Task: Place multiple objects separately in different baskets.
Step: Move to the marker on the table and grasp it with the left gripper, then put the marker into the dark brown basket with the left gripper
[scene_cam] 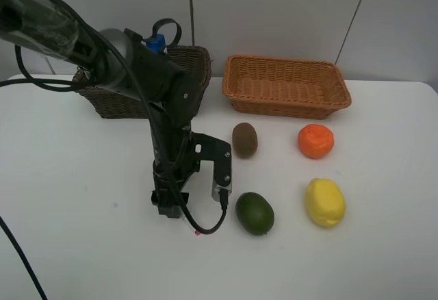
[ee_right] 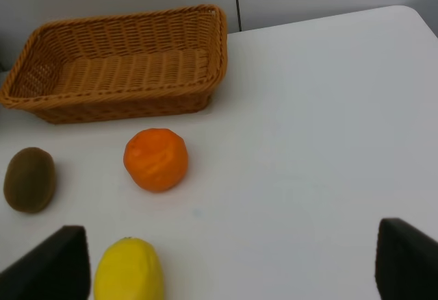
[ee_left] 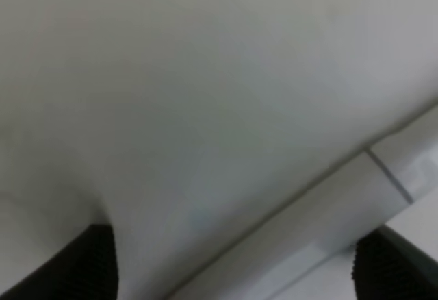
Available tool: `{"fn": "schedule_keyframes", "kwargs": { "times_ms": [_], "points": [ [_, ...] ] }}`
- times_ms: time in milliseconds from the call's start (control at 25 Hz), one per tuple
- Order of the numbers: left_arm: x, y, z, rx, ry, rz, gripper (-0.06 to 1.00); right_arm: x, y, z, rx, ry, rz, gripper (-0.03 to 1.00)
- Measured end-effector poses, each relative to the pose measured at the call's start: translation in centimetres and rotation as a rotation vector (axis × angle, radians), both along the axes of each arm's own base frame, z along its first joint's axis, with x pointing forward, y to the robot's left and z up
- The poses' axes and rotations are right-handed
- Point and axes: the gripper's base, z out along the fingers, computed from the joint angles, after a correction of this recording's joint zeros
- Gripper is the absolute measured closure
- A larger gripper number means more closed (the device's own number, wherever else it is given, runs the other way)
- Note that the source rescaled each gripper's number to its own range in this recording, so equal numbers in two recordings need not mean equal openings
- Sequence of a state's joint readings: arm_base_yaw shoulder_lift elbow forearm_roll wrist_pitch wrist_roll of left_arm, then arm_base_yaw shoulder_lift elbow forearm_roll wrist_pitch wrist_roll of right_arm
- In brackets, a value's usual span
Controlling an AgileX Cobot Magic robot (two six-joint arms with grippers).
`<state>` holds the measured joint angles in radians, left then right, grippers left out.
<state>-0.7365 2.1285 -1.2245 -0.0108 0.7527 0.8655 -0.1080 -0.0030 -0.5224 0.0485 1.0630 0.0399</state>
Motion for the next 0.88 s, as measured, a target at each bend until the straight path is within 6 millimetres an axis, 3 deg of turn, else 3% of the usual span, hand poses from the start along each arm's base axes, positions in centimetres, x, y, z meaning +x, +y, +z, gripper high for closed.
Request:
{"fn": "schedule_keyframes", "kwargs": {
  "times_ms": [280, 520, 640, 880],
  "points": [
    [0.2, 0.3, -0.1, 0.041, -0.012, 0.021, 0.91, 0.0, 0.0, 0.0, 0.0, 0.0, 0.0, 0.0],
    [0.0, 0.4, 0.1, 0.058, -0.005, 0.093, 0.94, 0.0, 0.0, 0.0, 0.0, 0.0, 0.0, 0.0],
    [-0.1, 0.4, 1.5, 0.033, -0.022, 0.138, 0.94, 0.0, 0.0, 0.0, 0.0, 0.0, 0.0, 0.0],
    [0.7, 1.2, 10.0, -0.241, -0.154, 0.29, 0.94, 0.0, 0.0, 0.0, 0.0, 0.0, 0.0, 0.0]
  ]
}}
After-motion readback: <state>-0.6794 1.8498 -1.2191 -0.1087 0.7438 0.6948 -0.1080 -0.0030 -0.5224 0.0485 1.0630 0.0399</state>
